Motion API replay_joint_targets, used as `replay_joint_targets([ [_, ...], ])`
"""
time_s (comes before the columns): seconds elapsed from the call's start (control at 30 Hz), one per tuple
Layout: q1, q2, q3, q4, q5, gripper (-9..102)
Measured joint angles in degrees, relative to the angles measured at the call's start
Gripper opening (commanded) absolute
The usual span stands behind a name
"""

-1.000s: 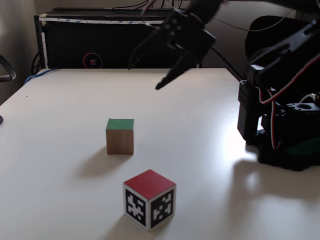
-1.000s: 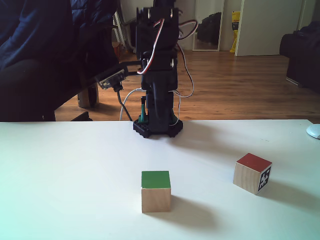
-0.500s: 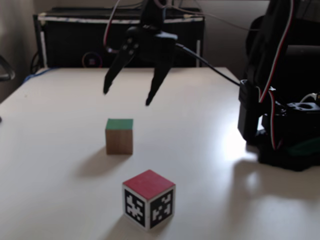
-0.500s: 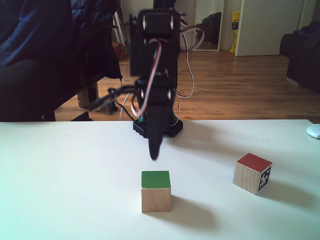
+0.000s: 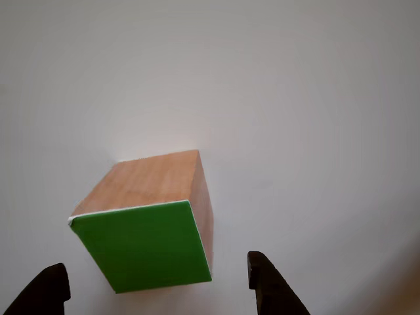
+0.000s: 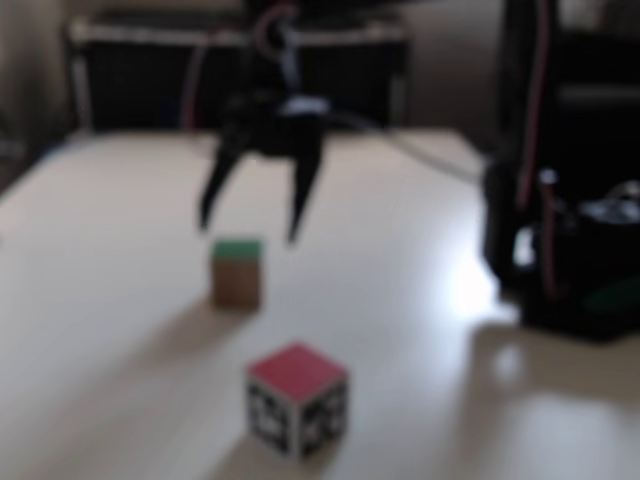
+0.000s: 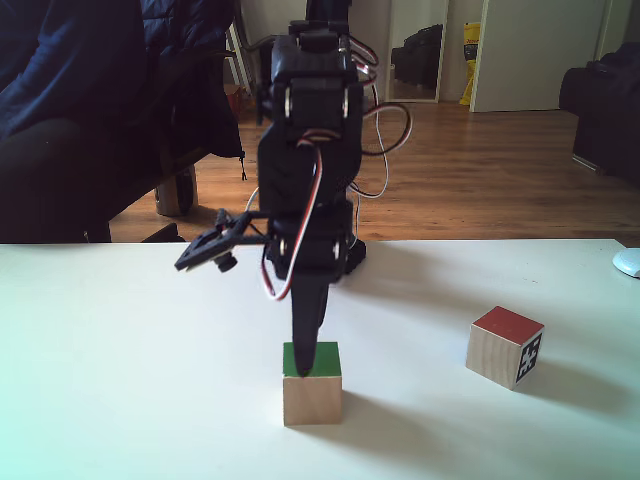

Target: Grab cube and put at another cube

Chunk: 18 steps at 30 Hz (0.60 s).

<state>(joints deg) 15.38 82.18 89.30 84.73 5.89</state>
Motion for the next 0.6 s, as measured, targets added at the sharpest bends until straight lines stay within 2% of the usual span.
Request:
replay_joint_targets([
  [0.6,-0.4,-13.7,-7.9,-0.8,0.8,40],
])
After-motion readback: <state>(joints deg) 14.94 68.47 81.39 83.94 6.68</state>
